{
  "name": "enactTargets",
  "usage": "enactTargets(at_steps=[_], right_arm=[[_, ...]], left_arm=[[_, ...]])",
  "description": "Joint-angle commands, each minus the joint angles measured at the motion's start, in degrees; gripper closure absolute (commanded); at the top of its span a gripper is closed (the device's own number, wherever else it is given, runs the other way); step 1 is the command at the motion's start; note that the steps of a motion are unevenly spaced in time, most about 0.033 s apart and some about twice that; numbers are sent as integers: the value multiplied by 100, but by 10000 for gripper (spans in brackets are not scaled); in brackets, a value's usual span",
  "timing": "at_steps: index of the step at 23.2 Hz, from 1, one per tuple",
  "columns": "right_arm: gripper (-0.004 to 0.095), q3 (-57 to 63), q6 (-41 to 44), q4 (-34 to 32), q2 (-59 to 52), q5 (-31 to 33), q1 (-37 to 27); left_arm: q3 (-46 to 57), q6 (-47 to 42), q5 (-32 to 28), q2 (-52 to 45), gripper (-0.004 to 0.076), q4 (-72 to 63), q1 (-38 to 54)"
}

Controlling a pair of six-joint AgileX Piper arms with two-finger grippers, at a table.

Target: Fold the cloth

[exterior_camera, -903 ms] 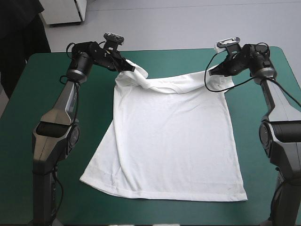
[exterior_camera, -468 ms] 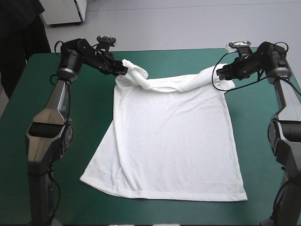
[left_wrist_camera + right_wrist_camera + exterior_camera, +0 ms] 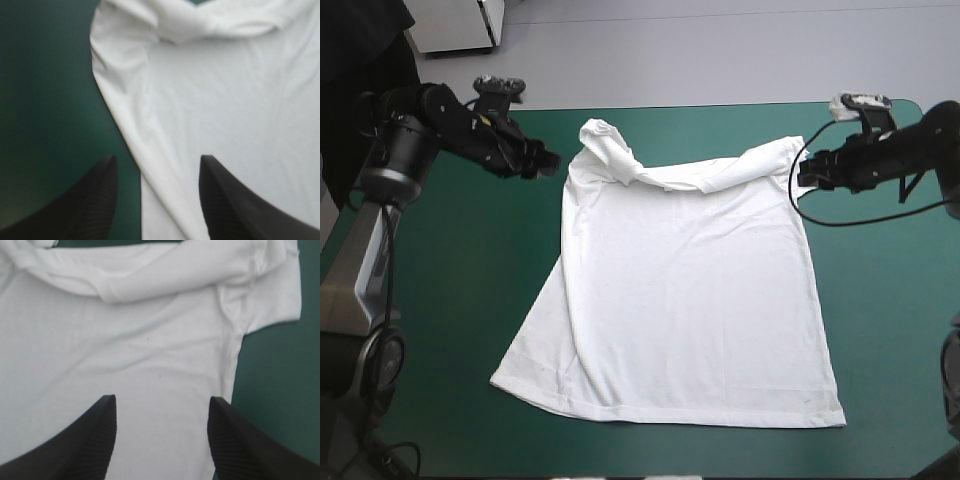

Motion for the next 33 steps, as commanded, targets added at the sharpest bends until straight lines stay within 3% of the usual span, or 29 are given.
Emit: enactTargets(at_steps=[1, 7, 10, 16, 23, 33], right_arm=[[381, 949, 16, -99, -975, -171, 126], [381, 3062, 288, -1207, -2381, -392, 828], [381, 4116, 918, -1765, -3309, -429, 1327], [381, 4493, 1621, -2612, -4444, 99, 2016], [380, 4493, 1790, -2715, -4432, 377, 2256], [381, 4493, 1961, -3085, -4432, 445, 2256]], left_arm=[[1196, -57, 237, -1084, 351, -111, 2], [3044, 69, 203, -2292, 351, -15, -20], [3980, 69, 227, -2902, 351, 452, -309], [5648, 15, 215, -3371, 347, 889, -574], [5967, 27, -631, -3259, 307, 1186, -574], [5975, 55, -967, -2214, 307, 1088, -574]])
